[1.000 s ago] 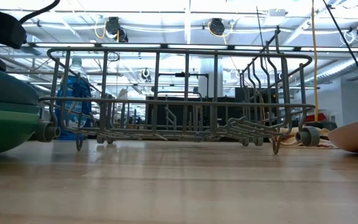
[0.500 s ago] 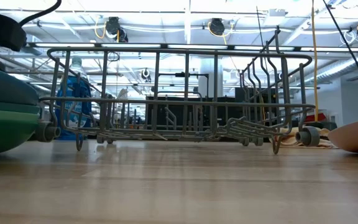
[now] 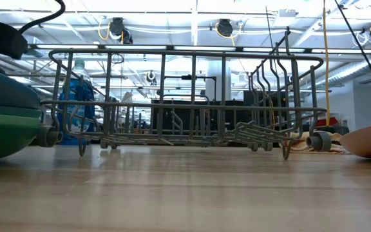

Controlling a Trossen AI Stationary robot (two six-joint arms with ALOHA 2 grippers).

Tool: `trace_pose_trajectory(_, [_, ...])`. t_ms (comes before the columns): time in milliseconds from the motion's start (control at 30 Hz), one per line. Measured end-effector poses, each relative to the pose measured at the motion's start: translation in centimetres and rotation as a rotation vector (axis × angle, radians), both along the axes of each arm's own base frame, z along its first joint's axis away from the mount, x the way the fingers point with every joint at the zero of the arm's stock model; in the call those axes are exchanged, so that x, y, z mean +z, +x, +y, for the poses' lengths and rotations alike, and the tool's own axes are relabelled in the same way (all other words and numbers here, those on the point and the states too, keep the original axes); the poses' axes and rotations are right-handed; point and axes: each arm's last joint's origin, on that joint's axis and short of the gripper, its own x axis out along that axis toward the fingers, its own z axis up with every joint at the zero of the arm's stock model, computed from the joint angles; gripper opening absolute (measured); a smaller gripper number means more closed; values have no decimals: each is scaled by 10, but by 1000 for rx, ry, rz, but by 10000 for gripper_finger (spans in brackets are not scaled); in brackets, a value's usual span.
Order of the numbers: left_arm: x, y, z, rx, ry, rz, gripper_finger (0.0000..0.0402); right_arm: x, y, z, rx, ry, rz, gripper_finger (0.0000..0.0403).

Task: Sort dishes
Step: Put the blue plate into the dish rack

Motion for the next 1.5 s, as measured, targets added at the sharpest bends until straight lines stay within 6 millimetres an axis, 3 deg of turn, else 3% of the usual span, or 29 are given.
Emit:
trace_pose_trajectory(367, [-8, 8, -5, -44, 41, -3, 165, 0, 0, 0, 1, 4, 0, 9])
trace_pose_trajectory(867, [-10, 8, -5, -46, 69, -8, 8, 0, 0, 0, 1, 4, 0, 9])
trace_pose_trajectory(1300, [-10, 9, -4, -45, 84, -19, 1, 0, 0, 0, 1, 6, 2, 9])
trace_pose_trajectory(1500, [-10, 9, -4, -55, 91, -23, 0, -8, 1, 2, 89, 105, 80, 9])
